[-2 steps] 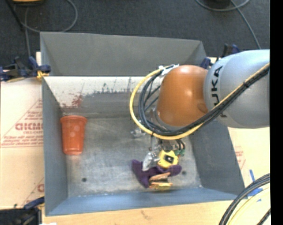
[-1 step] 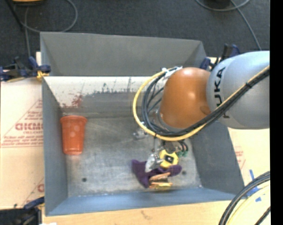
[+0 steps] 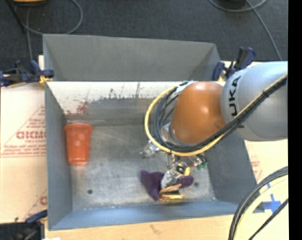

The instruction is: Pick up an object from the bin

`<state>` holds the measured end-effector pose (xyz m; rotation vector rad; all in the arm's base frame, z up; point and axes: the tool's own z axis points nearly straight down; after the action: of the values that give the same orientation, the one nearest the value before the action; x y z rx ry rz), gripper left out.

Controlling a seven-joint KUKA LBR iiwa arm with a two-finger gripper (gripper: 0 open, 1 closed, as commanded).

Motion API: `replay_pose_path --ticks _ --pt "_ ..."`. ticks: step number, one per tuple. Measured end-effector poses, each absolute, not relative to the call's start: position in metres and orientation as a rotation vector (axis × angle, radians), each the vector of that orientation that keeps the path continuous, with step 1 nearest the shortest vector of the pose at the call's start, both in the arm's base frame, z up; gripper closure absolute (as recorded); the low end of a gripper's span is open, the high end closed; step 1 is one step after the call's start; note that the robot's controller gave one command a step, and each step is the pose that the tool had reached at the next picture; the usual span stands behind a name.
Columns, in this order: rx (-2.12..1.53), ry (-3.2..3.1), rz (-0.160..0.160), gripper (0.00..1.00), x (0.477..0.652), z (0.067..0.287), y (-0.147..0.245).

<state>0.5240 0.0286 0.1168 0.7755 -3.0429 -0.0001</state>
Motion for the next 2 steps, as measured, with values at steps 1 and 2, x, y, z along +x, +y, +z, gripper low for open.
replay_pose_path --ticks 1,2 --pt "0.968 -2.970 0.006 1.00 0.5056 0.0770 0.0114" --pt "0.967 -2.971 0.006 1.00 0.5059 0.0770 0.0116"
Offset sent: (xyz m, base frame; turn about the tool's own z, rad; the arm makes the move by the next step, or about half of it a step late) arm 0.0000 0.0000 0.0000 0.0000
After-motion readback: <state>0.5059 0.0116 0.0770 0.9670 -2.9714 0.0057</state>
